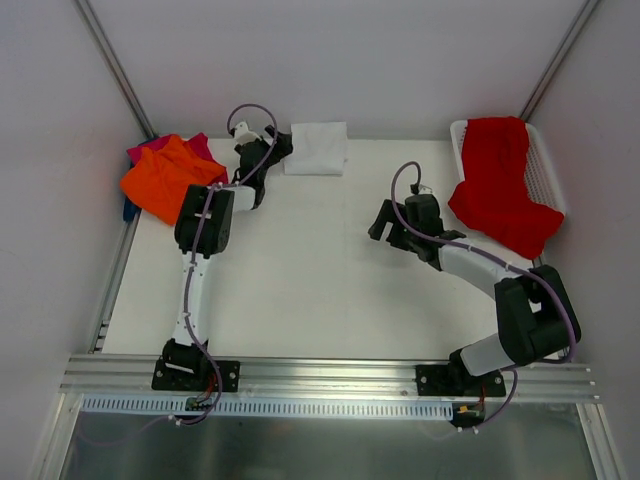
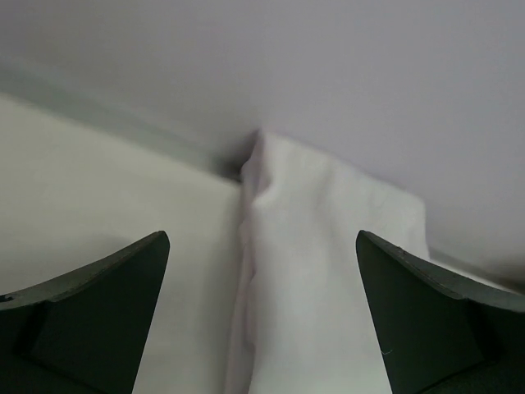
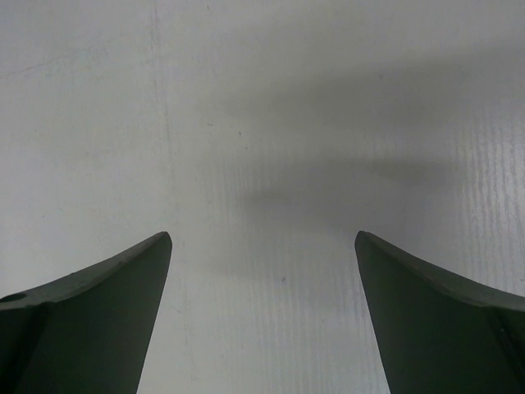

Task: Fold and stack the t-shirts
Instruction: Put the neatly folded tshirt into the corner of the board with the left arm

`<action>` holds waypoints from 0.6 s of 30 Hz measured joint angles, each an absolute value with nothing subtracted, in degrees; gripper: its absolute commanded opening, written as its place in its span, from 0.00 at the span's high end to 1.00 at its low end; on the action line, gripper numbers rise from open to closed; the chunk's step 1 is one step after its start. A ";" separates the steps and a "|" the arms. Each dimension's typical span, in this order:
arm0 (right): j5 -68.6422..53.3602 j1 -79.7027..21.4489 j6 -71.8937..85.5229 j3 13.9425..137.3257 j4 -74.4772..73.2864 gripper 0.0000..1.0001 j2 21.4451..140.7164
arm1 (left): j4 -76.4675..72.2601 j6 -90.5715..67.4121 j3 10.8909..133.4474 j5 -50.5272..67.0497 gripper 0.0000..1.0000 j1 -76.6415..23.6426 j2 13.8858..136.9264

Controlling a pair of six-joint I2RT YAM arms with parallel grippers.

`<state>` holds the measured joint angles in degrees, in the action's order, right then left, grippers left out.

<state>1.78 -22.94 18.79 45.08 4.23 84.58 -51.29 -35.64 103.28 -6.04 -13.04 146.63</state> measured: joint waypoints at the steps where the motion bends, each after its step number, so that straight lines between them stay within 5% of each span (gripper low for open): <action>1: 1.67 -23.09 18.81 45.08 4.32 0.01 84.53 | -51.24 -36.32 97.58 -5.93 0.01 -12.67 143.28; 11: 1.50 -24.71 19.46 38.83 5.80 0.01 76.42 | -51.27 -55.29 59.00 -11.90 0.01 -17.87 103.35; 18: 2.74 -24.88 19.35 32.64 4.91 0.00 66.61 | -45.43 -74.59 53.49 -13.93 0.01 -24.01 109.16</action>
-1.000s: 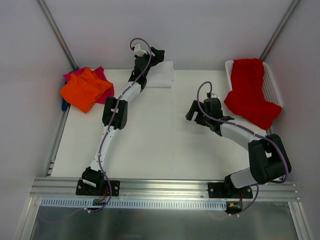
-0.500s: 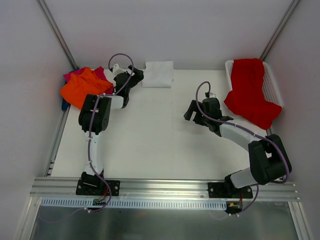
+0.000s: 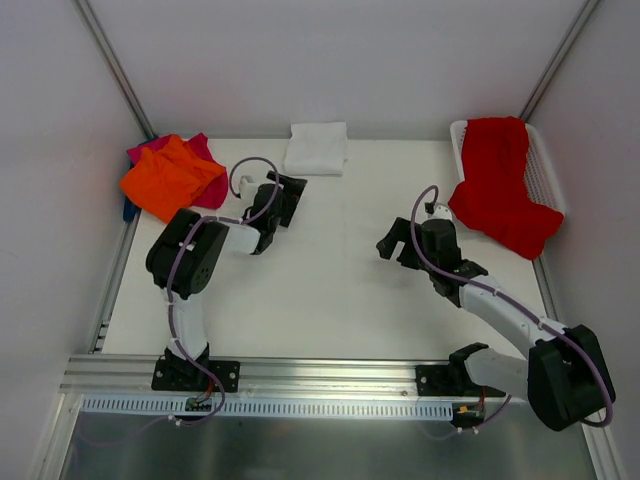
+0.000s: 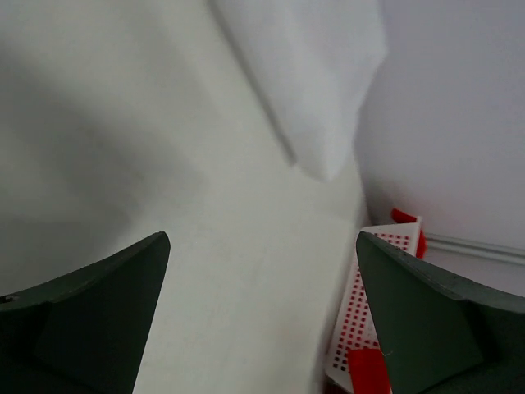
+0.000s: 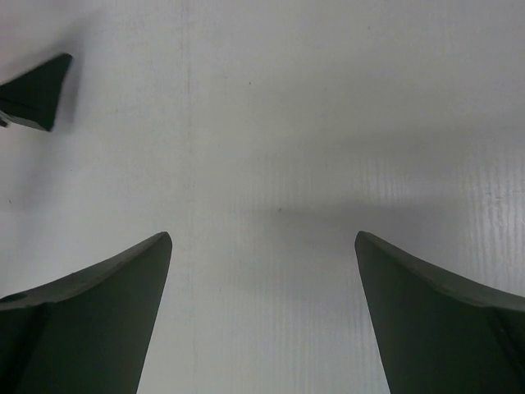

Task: Fold and stack the t-shirts
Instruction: Put the neatly folded tshirt into the corner of the board with the left arm

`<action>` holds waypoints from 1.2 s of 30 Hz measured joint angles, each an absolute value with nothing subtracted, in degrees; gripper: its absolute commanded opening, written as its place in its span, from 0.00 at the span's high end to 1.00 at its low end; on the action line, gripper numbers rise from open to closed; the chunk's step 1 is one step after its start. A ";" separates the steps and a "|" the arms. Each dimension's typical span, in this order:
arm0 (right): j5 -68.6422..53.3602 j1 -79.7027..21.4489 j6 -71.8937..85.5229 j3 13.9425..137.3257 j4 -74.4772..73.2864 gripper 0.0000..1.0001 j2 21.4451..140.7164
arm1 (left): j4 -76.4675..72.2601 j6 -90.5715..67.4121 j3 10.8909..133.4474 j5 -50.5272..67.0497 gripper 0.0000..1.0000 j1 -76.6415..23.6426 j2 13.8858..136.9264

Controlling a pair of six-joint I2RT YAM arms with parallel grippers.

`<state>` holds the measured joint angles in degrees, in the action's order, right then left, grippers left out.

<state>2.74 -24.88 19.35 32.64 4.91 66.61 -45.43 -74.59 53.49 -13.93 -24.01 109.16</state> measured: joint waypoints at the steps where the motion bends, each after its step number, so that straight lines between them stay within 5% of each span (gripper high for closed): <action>1: 3.09 -24.91 19.29 32.14 4.51 0.01 65.21 | -42.48 -76.79 53.89 -13.87 0.01 -24.53 111.15; 17: 7.51 -24.84 18.02 29.74 1.15 0.01 58.26 | -21.58 -83.68 75.90 -18.35 0.01 -28.45 120.29; 36: 6.50 -19.31 14.74 31.05 0.73 0.01 66.92 | -8.05 -85.54 111.70 -24.95 0.01 -27.68 143.50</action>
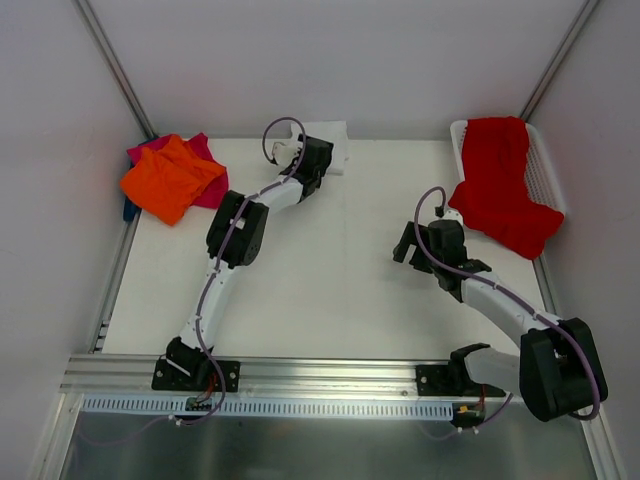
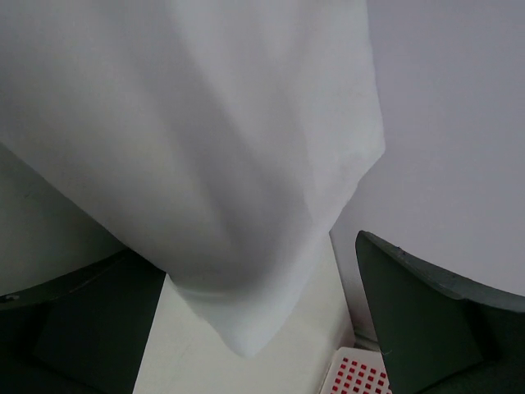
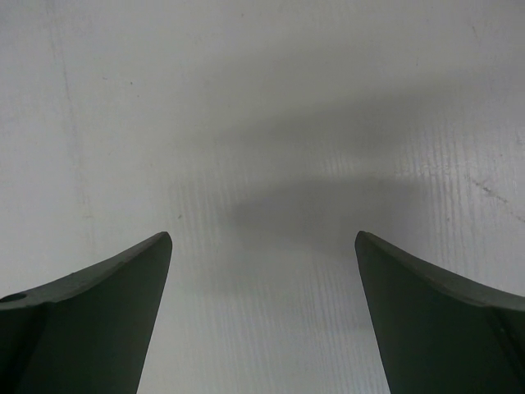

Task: Fold and stack the t-shirts
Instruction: Put the neatly folded tshirt into the corner of the board with the left arm

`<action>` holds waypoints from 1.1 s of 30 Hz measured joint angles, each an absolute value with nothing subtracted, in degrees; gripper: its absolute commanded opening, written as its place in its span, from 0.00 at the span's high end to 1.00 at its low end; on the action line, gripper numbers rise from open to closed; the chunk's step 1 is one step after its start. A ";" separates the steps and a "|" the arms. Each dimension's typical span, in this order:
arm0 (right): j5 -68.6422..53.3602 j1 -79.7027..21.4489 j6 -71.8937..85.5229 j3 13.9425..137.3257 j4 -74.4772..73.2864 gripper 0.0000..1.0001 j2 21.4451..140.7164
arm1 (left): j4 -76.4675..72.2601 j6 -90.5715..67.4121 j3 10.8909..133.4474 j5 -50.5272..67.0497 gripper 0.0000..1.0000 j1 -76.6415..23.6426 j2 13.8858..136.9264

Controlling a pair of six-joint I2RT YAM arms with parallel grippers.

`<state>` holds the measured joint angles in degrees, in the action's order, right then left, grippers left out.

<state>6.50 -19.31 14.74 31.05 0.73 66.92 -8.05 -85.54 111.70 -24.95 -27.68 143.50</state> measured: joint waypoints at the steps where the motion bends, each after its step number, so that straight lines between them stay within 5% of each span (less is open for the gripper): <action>1: 6.35 -18.96 14.66 31.24 0.64 0.00 67.46 | -7.73 -85.56 113.95 -25.12 0.01 -27.53 144.94; 4: 5.74 -17.93 14.44 32.05 0.67 0.00 69.69 | -6.59 -85.54 120.14 -25.58 0.11 -26.87 148.70; 7: 5.26 -17.41 14.37 32.60 0.67 0.01 71.24 | -5.58 -85.25 125.03 -25.87 0.38 -25.98 152.00; 8: 5.13 -17.32 14.35 32.71 0.64 0.00 71.64 | -5.08 -84.95 126.65 -25.91 0.56 -25.63 153.23; 12: 4.89 -17.15 14.33 33.23 0.71 0.01 73.12 | -4.49 -84.49 131.55 -24.73 0.99 -23.73 157.67; 25: 1.87 -17.06 15.66 33.67 2.37 0.01 75.64 | -6.72 -71.72 136.59 -10.07 1.00 -15.18 160.64; 33: -2.46 -17.06 18.46 33.69 5.13 0.01 75.37 | -1.93 -54.28 123.87 4.12 1.00 -7.97 146.65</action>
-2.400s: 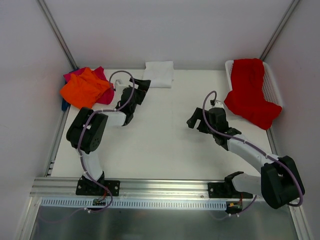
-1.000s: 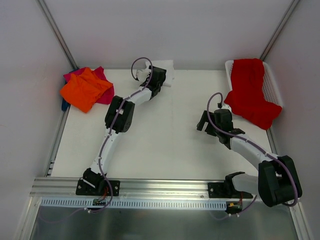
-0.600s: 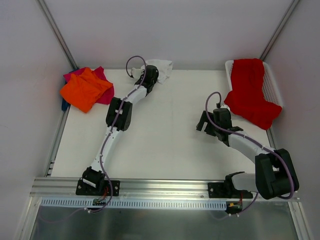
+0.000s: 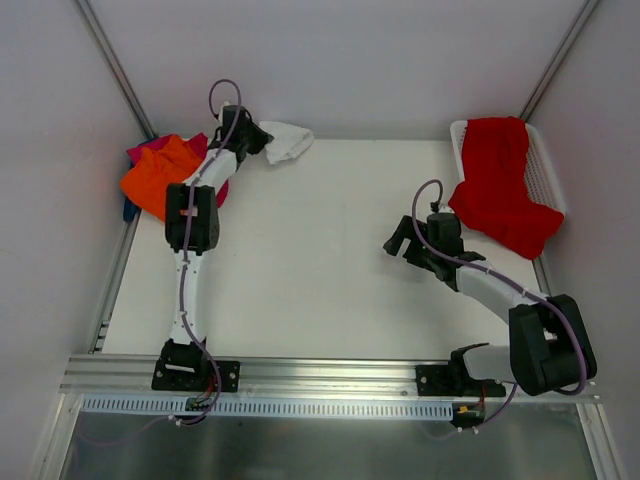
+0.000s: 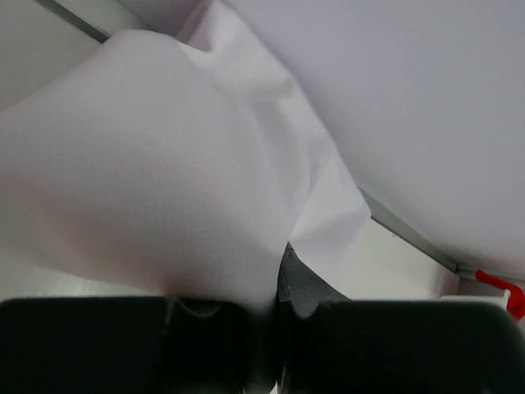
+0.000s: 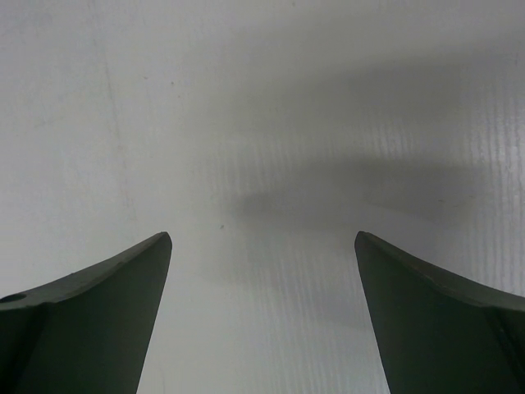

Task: Fold and stack the t-shirts
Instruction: Put the neatly folded tshirt into the corner of the board with the left arm

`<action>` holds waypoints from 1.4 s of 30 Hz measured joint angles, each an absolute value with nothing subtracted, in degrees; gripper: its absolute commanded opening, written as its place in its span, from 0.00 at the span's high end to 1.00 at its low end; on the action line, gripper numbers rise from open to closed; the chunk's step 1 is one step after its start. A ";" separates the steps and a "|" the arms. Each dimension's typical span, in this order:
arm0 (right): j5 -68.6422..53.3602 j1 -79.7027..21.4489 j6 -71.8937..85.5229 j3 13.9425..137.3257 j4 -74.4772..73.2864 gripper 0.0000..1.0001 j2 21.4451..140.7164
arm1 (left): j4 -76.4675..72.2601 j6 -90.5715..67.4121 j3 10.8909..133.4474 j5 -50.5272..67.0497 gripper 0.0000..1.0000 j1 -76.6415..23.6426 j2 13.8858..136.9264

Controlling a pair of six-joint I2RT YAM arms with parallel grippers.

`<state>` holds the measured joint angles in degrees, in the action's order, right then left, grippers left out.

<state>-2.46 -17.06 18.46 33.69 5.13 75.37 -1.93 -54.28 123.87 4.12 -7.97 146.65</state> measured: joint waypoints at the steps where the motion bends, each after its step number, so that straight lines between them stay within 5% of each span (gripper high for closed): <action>1: -2.90 -17.06 18.70 33.69 5.34 0.01 75.11 | -1.32 -51.70 122.04 5.61 1.00 -6.83 144.14; 12: -5.72 -17.06 20.97 30.63 8.01 0.01 68.99 | 8.34 -34.17 113.95 15.88 1.00 2.46 125.47; 29: -7.90 -17.06 21.87 29.19 8.82 0.01 68.10 | 13.26 -28.40 90.32 16.19 1.00 12.69 105.25; 42: -8.38 -17.06 21.87 29.19 9.63 0.01 68.62 | 13.69 -25.80 88.01 19.44 1.00 20.93 101.56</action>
<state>-8.38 -17.06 21.87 29.19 9.63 68.62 13.69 -25.80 88.01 19.44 20.93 101.56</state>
